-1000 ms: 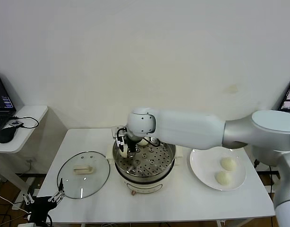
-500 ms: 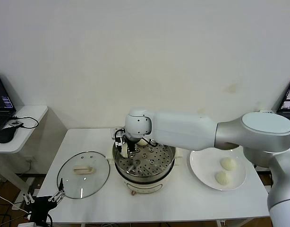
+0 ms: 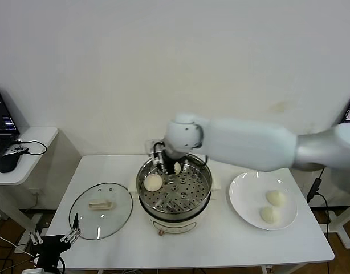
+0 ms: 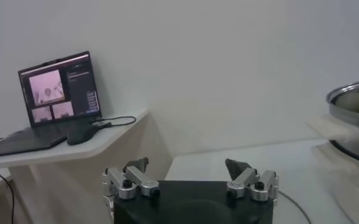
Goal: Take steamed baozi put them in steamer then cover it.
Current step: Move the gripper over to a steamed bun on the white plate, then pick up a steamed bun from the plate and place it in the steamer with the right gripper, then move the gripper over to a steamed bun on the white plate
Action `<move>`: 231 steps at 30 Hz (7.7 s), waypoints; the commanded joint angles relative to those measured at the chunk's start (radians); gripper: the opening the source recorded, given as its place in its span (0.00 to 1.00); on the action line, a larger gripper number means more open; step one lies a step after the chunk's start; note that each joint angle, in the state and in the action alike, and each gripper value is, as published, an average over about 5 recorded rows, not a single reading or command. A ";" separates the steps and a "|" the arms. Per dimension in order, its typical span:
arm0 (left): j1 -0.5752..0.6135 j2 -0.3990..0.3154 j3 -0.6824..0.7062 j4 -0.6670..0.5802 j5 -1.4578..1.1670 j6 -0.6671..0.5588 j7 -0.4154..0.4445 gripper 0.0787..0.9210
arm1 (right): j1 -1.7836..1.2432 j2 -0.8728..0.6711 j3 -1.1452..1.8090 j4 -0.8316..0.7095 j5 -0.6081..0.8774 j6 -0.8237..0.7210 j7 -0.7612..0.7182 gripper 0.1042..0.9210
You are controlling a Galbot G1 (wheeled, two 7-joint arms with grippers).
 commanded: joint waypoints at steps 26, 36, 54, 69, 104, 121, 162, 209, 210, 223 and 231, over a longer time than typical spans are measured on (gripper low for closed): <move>0.041 0.015 0.002 -0.012 0.007 0.000 0.001 0.88 | -0.890 -0.709 0.663 0.001 -0.656 0.407 -0.206 0.88; 0.051 0.009 -0.004 -0.006 0.015 0.001 0.002 0.88 | -1.023 -0.634 0.738 -0.095 -0.704 0.398 -0.179 0.88; 0.050 0.009 -0.021 0.004 0.014 0.001 0.002 0.88 | -0.969 -0.533 0.714 -0.161 -0.665 0.388 -0.125 0.88; 0.043 0.008 -0.020 0.011 0.013 0.001 0.002 0.88 | -0.938 -0.524 0.687 -0.162 -0.662 0.356 -0.146 0.82; 0.027 0.018 -0.012 -0.007 0.010 0.004 0.002 0.88 | -0.105 -0.385 0.328 -0.011 -0.255 0.267 -0.217 0.60; 0.017 0.011 -0.029 0.001 0.004 0.003 0.001 0.88 | -0.045 -0.115 0.064 0.090 -0.147 0.368 -0.123 0.62; -0.004 -0.017 -0.029 0.027 -0.005 -0.002 -0.002 0.88 | -0.122 0.080 -0.063 -0.019 -0.414 0.660 -0.102 0.64; 0.018 0.033 -0.031 0.017 0.002 0.005 0.003 0.88 | -0.943 -0.561 0.853 -0.280 -0.755 0.448 -0.157 0.88; 0.020 0.033 -0.031 0.017 0.003 0.005 0.003 0.88 | -0.951 -0.551 0.860 -0.293 -0.763 0.450 -0.154 0.88; 0.026 0.024 -0.034 0.019 0.006 0.004 0.003 0.88 | -0.983 -0.454 0.883 -0.375 -0.804 0.447 -0.139 0.88; 0.018 0.020 -0.029 0.021 0.008 0.005 0.004 0.88 | -0.984 -0.394 0.897 -0.418 -0.818 0.454 -0.113 0.88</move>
